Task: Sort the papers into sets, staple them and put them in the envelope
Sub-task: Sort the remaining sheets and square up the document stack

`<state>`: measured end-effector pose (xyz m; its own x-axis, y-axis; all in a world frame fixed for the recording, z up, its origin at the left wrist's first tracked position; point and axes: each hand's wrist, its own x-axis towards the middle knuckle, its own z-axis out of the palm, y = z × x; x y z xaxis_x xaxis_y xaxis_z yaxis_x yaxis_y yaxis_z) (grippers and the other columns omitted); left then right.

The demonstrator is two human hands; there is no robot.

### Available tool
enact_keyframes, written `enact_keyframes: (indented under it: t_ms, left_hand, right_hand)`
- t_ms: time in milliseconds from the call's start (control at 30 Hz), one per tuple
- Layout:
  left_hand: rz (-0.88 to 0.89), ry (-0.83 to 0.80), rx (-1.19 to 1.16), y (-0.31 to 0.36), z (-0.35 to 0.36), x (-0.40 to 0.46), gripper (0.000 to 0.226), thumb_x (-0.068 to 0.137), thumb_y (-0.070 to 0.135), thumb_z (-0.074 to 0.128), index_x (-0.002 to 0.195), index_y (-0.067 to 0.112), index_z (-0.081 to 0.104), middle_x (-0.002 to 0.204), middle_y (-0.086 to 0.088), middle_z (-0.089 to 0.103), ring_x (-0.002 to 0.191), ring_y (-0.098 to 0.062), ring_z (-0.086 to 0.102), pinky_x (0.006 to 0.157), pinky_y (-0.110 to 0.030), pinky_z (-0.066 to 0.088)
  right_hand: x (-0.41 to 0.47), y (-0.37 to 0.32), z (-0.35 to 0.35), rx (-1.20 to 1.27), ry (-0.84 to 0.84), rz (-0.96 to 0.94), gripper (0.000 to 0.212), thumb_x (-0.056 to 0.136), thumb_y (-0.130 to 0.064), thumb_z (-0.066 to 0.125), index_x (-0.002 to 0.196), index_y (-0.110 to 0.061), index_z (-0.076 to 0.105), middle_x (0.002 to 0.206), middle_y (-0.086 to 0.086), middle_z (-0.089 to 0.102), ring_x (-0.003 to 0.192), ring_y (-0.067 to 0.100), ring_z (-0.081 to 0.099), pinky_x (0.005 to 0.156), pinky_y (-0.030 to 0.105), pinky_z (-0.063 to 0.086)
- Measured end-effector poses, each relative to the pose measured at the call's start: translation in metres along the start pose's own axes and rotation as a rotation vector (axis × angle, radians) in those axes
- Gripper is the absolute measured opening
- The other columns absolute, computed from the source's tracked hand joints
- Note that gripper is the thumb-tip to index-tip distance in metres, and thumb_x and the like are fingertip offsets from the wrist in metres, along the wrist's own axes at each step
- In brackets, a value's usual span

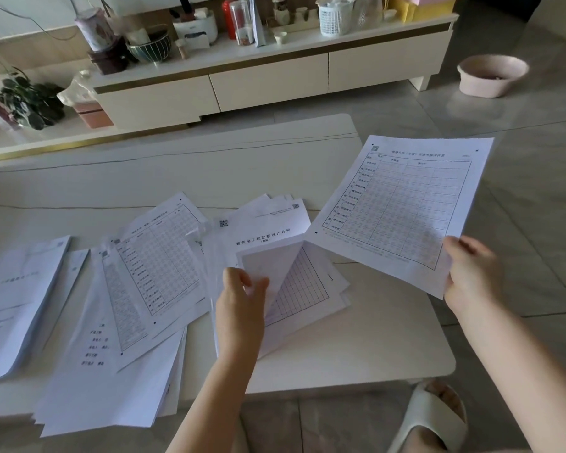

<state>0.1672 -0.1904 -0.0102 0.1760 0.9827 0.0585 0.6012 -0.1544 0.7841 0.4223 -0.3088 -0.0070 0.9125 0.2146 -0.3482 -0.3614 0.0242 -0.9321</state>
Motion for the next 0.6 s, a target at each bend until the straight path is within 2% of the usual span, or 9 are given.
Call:
enact_keyframes:
  t_ms: [67, 100, 167, 267, 367, 500, 600]
  left_hand:
    - [0.220, -0.023, 0.130, -0.006, 0.001, -0.002, 0.006, 0.092, 0.009, 0.059, 0.088, 0.007, 0.054, 0.078, -0.001, 0.059, 0.060, -0.019, 0.049, 0.049, -0.024, 0.034]
    - [0.311, -0.056, 0.190, -0.009, 0.004, -0.003, 0.003, 0.090, 0.005, 0.060, 0.091, 0.007, 0.062, 0.086, -0.002, 0.063, 0.063, -0.021, 0.055, 0.051, -0.023, 0.036]
    - [0.424, -0.168, 0.319, -0.016, 0.013, -0.007, 0.013, 0.088, 0.009, 0.063, 0.099, 0.013, 0.070, 0.099, 0.000, 0.067, 0.069, -0.024, 0.063, 0.054, -0.025, 0.042]
    - [0.358, -0.349, 0.463, -0.015, 0.027, -0.015, 0.034, 0.091, 0.040, 0.058, 0.119, 0.021, 0.060, 0.116, 0.006, 0.057, 0.097, -0.019, 0.059, 0.072, -0.029, 0.048]
    - [0.317, -0.399, 0.570, -0.014, 0.035, -0.019, 0.051, 0.083, 0.062, 0.055, 0.120, 0.027, 0.049, 0.118, 0.011, 0.046, 0.109, -0.010, 0.048, 0.083, -0.023, 0.044]
    - [0.272, -0.360, 0.596, -0.008, 0.040, -0.021, 0.053, 0.077, 0.069, 0.056, 0.113, 0.030, 0.048, 0.113, 0.014, 0.044, 0.109, -0.008, 0.045, 0.079, -0.021, 0.039]
    - [0.227, -0.350, 0.561, -0.006, 0.039, -0.017, 0.046, 0.080, 0.065, 0.057, 0.111, 0.030, 0.052, 0.113, 0.015, 0.047, 0.109, -0.007, 0.046, 0.075, -0.022, 0.038]
  right_hand:
    - [0.000, 0.000, 0.001, 0.019, 0.004, -0.001, 0.020, 0.091, -0.009, 0.057, 0.074, -0.019, 0.058, 0.065, 0.001, 0.042, 0.052, 0.011, 0.035, 0.052, 0.019, 0.032]
    - [-0.001, 0.000, 0.001, 0.015, 0.007, 0.001, 0.018, 0.091, -0.009, 0.056, 0.076, -0.018, 0.058, 0.064, 0.001, 0.040, 0.051, 0.011, 0.034, 0.050, 0.017, 0.030]
    - [-0.002, -0.001, 0.001, -0.006, 0.015, 0.006, 0.020, 0.091, -0.008, 0.054, 0.074, -0.018, 0.055, 0.062, 0.003, 0.033, 0.042, 0.007, 0.027, 0.041, 0.013, 0.021]
    - [-0.004, -0.002, 0.001, -0.006, 0.016, 0.004, 0.026, 0.092, -0.008, 0.052, 0.069, -0.019, 0.050, 0.061, 0.004, 0.027, 0.033, 0.003, 0.019, 0.036, 0.012, 0.014]
    - [-0.005, -0.002, 0.001, 0.004, 0.007, 0.001, 0.026, 0.093, -0.008, 0.053, 0.068, -0.017, 0.051, 0.060, 0.002, 0.027, 0.036, 0.004, 0.020, 0.039, 0.013, 0.017]
    - [-0.004, 0.000, 0.000, 0.004, -0.007, 0.008, 0.025, 0.091, -0.008, 0.054, 0.067, -0.016, 0.053, 0.059, 0.002, 0.028, 0.041, 0.007, 0.024, 0.045, 0.015, 0.021]
    - [-0.004, -0.001, 0.001, -0.011, -0.016, 0.009, 0.024, 0.092, -0.009, 0.055, 0.070, -0.018, 0.055, 0.059, 0.002, 0.031, 0.039, 0.006, 0.025, 0.042, 0.014, 0.021]
